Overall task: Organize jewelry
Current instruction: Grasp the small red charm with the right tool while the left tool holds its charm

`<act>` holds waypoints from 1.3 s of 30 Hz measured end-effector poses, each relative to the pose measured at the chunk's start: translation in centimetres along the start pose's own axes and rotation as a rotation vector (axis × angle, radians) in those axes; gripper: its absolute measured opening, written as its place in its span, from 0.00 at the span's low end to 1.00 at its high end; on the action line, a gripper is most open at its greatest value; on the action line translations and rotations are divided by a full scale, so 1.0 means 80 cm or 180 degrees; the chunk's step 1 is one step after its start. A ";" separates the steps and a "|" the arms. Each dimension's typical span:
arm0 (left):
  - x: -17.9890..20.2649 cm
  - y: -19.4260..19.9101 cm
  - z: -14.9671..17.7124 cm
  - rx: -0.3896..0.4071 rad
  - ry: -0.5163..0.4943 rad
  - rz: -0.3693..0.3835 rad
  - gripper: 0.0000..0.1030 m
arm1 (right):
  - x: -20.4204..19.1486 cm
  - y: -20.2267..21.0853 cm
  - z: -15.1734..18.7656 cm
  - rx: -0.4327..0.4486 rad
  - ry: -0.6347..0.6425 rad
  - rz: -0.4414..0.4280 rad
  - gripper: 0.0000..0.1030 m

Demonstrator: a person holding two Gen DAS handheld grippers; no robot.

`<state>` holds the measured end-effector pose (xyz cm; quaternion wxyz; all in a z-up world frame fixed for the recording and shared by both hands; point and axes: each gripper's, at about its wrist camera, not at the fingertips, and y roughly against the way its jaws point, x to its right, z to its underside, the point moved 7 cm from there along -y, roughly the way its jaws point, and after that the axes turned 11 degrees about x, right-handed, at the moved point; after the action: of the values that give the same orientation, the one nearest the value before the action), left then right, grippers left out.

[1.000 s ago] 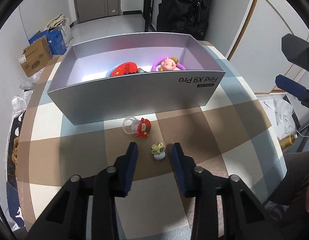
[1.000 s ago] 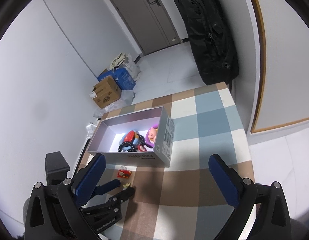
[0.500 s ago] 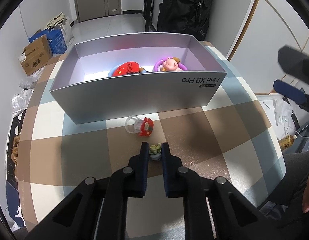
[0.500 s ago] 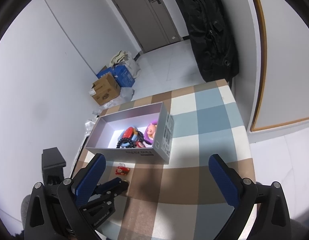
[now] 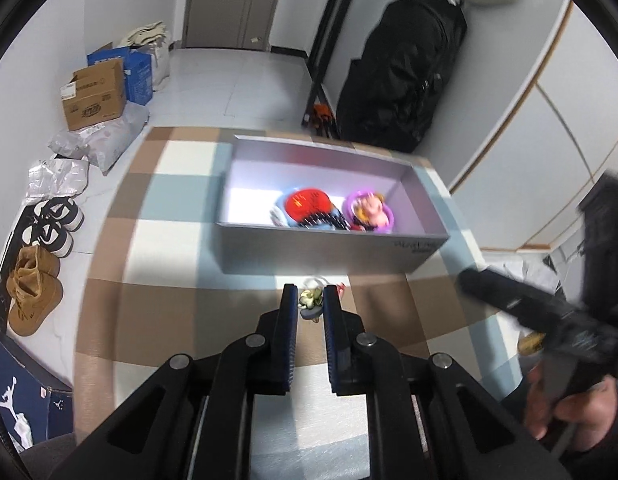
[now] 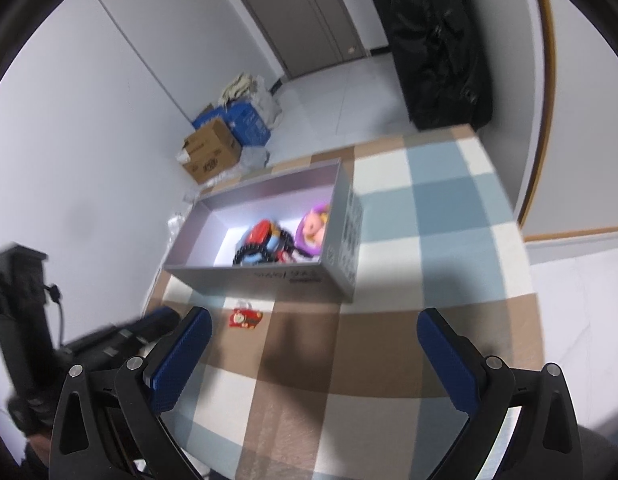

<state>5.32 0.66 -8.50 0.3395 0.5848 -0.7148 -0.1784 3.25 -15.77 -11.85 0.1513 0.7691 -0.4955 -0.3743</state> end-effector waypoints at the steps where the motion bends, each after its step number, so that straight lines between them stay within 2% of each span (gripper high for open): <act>1: -0.002 0.004 -0.002 0.0032 0.0034 0.0000 0.08 | -0.004 -0.005 0.004 -0.0052 0.0010 -0.0016 0.98; 4: -0.010 0.008 -0.011 0.0106 0.0107 -0.0008 0.08 | -0.019 -0.022 0.018 -0.0232 0.0082 -0.0093 0.88; 9: -0.026 0.013 -0.020 0.0178 0.0234 0.0059 0.08 | -0.045 -0.047 0.034 -0.0397 0.0217 -0.0145 0.82; 14: -0.049 0.011 -0.016 0.0102 0.0365 0.0101 0.08 | -0.068 -0.069 0.049 -0.0525 0.0443 -0.0165 0.73; 20: -0.062 0.009 -0.020 0.0047 0.0542 0.0157 0.08 | -0.083 -0.088 0.056 -0.0545 0.0619 -0.0130 0.61; 23: -0.063 0.011 -0.023 0.0072 0.0544 0.0181 0.08 | -0.091 -0.095 0.054 -0.0522 0.0770 -0.0118 0.47; 25: -0.064 0.011 -0.024 0.0076 0.0546 0.0187 0.08 | -0.095 -0.099 0.056 -0.0521 0.0871 -0.0070 0.30; 27: -0.064 0.011 -0.025 0.0073 0.0558 0.0187 0.08 | -0.094 -0.101 0.056 -0.0506 0.0918 -0.0029 0.21; 39: -0.060 0.009 -0.027 0.0078 0.0583 0.0217 0.08 | -0.099 -0.094 0.048 -0.0456 0.0897 -0.0095 0.20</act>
<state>6.73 5.78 -7.83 0.4021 0.5781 -0.7024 -0.1038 3.52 -4.82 -15.66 0.2682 0.8085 -0.4299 -0.2993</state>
